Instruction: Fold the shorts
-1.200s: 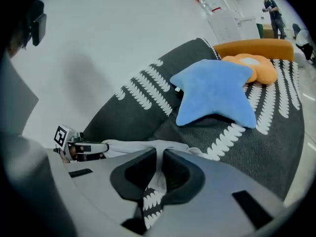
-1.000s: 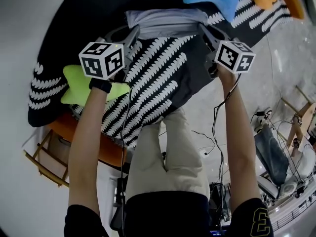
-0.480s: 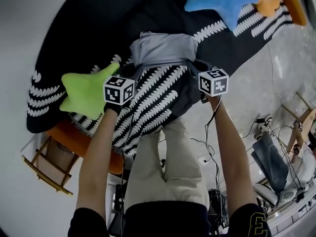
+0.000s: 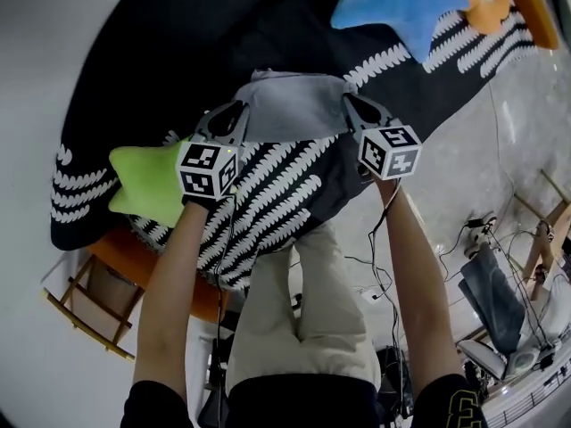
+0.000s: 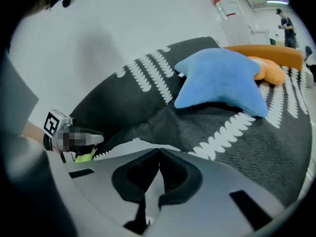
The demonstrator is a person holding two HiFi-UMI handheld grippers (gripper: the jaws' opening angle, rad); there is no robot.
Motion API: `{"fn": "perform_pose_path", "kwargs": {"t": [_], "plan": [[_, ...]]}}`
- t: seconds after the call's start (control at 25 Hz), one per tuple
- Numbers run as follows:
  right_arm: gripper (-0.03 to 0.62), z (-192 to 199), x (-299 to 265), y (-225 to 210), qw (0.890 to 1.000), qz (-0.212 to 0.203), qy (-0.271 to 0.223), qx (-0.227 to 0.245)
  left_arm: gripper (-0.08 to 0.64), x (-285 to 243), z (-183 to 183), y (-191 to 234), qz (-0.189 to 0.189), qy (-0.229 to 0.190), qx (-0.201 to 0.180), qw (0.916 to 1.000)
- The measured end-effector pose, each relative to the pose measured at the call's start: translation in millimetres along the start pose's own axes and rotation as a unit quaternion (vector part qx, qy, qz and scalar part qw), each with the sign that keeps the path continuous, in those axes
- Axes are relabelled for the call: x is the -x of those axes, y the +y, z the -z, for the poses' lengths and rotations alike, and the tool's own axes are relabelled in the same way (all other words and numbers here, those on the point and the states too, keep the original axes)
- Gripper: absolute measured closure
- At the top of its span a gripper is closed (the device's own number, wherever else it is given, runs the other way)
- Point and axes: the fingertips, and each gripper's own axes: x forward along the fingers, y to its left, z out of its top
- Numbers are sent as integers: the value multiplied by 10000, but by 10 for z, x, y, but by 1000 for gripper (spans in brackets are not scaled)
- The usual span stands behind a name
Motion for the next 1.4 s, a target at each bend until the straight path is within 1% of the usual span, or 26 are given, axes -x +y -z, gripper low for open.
{"fn": "perform_pose_path", "kwargs": {"t": [0.08,0.16,0.24,0.28,0.32,0.36,0.4,0.48,0.6,0.68,0.76,0.84,0.88,0.92,1.0,1.08,1.16,1.2,1.24,1.28,1.32,1.36,1.4], "plan": [[575,48,-149,-62,9993,105,228,280,534,-301,76,52,-208,253,48,9995],[575,69,-150,-308,9973,453,386,420,537,-525,104,26,-371,536,171,9977],[577,37,-151,-590,9959,739,448,262,537,-732,83,29,-466,796,109,9957],[576,4,-155,-681,9956,804,445,183,537,-811,46,53,-507,829,39,9953],[575,-53,-137,-721,9957,837,376,154,537,-839,-27,78,-548,733,-6,9958],[575,-128,-81,-709,9960,847,241,163,537,-796,-133,79,-564,514,-22,9971],[575,-199,22,-655,9964,828,78,185,535,-682,-252,37,-534,229,-34,9983],[575,-265,356,-460,9970,710,-174,253,535,-302,-455,-185,-373,-282,-133,9988],[577,-287,878,50,9974,411,-322,506,546,385,-692,-585,-172,-750,-432,9961],[577,-302,1112,541,9958,169,-322,840,546,841,-769,-778,-112,-1040,-677,9922],[575,-250,1467,1171,9938,-27,-331,1062,546,1461,-739,-944,-200,-1301,-715,9887],[577,-227,1992,1855,9923,-189,-386,1158,546,2207,-712,-1116,-461,-1421,-716,9862],[577,-285,2267,2160,9907,-246,-466,1254,546,2552,-744,-1219,-528,-1430,-787,9852],[577,-391,2527,2423,9883,-280,-591,1375,546,2865,-813,-1335,-513,-1448,-886,9842],[577,-610,3033,2876,9836,-291,-887,1541,546,3489,-997,-1604,-404,-1635,-1092,9796],[577,-705,3585,3337,9816,-291,-1128,1515,546,4168,-1108,-1898,-344,-1859,-1279,9736],[577,-811,4196,3811,9782,-384,-1466,1417,546,4798,-1233,-2174,-293,-1995,-1429,9690],[577,-891,4515,4043,9749,-476,-1721,1328,546,5093,-1342,-2326,-233,-2120,-1511,9652],[577,-948,4829,4270,9705,-577,-2005,1210,546,5385,-1447,-2504,-137,-2302,-1635,9592],[577,-954,5107,4476,9653,-666,-2263,1123,546,5663,-1509,-2687,-38,-2511,-1801,9510],[575,-924,5318,4649,9599,-737,-2448,1152,546,5908,-1522,-2834,9,-2730,-1962,9418],[577,-886,5448,4780,9551,-782,-2527,1336,546,6107,-1506,-2923,-21,-2955,-2053,9330],[575,-867,5526,4871,9508,-787,-2509,1636,546,6260,-1478,-2968,-109,-3156,-2073,9259]]}}
